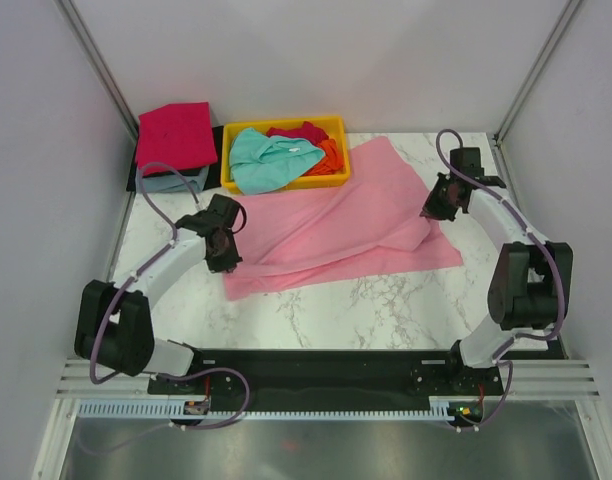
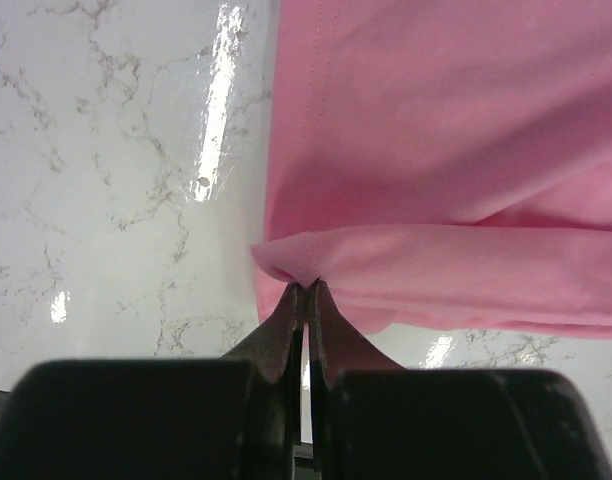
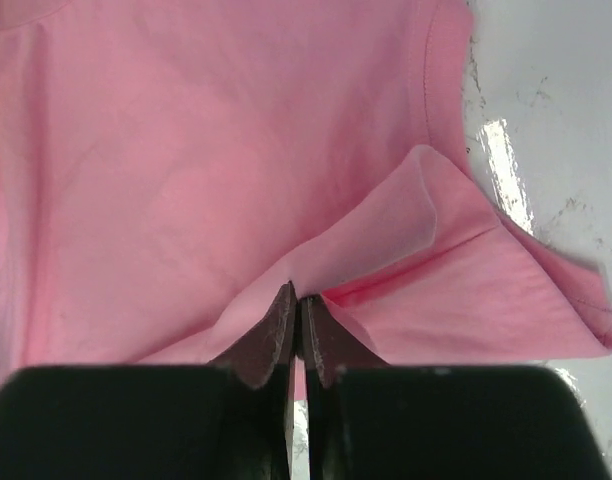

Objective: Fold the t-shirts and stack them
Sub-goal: Fold the tshirt

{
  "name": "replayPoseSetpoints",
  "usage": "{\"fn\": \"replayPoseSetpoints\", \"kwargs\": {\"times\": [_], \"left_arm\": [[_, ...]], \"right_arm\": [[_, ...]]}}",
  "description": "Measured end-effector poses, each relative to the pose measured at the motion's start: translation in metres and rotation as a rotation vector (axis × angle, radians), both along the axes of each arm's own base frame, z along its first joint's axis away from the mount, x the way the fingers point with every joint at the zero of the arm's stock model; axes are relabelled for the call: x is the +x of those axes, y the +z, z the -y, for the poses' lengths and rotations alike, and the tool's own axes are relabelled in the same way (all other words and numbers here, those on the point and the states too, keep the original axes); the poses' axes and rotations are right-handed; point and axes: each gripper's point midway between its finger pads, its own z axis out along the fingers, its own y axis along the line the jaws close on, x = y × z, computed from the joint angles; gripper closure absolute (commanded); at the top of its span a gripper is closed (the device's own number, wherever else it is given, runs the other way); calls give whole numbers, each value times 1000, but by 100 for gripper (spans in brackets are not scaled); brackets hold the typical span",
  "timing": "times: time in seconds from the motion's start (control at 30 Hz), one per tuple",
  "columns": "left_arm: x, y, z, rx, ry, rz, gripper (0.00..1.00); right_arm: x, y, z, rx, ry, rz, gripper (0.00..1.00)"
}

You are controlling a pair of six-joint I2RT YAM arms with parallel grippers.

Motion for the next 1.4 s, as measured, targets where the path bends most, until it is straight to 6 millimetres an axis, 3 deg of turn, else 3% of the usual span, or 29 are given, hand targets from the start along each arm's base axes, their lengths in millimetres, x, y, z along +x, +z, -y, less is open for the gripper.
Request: {"fn": "replayPoseSetpoints", "kwargs": {"times": [0.03, 0.07, 0.1, 0.13, 0.3, 0.43, 0.53, 0.57, 0.63, 0.73, 0.8, 0.93, 1.03, 1.2, 1.33, 1.4], "left_arm": [[1, -3, 0, 2, -2, -11, 86], [1, -6, -1, 6, -8, -24, 75], [1, -8, -1, 9, -12, -33, 64], [3, -10, -1, 8, -18, -42, 56], [27, -8, -3, -21, 5, -51, 48], [72, 12, -10, -59, 44, 13, 44], [75, 30, -12, -82, 51, 73, 34], [70, 37, -11, -95, 47, 95, 30], [55, 47, -12, -109, 41, 131, 17], [23, 51, -15, -129, 44, 157, 12], [2, 43, -15, -151, 56, 151, 12], [-31, 15, -11, -212, 100, 105, 13], [-48, -6, -3, -275, 141, 69, 15], [-56, -33, 4, -333, 201, 39, 17], [-48, -41, 6, -350, 232, 64, 23], [-44, -45, 7, -359, 244, 80, 30]], "right_arm": [[1, -6, 0, -2, -1, -14, 76], [2, -11, 1, -4, -3, -29, 40], [2, -16, 2, -7, -6, -42, 32], [3, -22, 3, -17, 2, -56, 29], [23, -35, 9, -48, -15, -91, 18], [57, -22, 17, -80, -38, -40, 13], [54, -8, 34, -106, -82, 7, 14], [43, -6, 44, -103, -107, 15, 16], [12, -8, 68, -83, -186, 25, 17], [-49, -26, 100, -54, -324, -13, 19], [-77, -46, 96, -32, -341, -56, 22], [-105, -80, 80, 18, -317, -135, 28], [-101, -88, 79, 56, -317, -135, 31], [-85, -88, 80, 81, -319, -86, 39], [-77, -90, 82, 88, -332, -70, 50], [-74, -91, 82, 90, -333, -63, 64]]}}
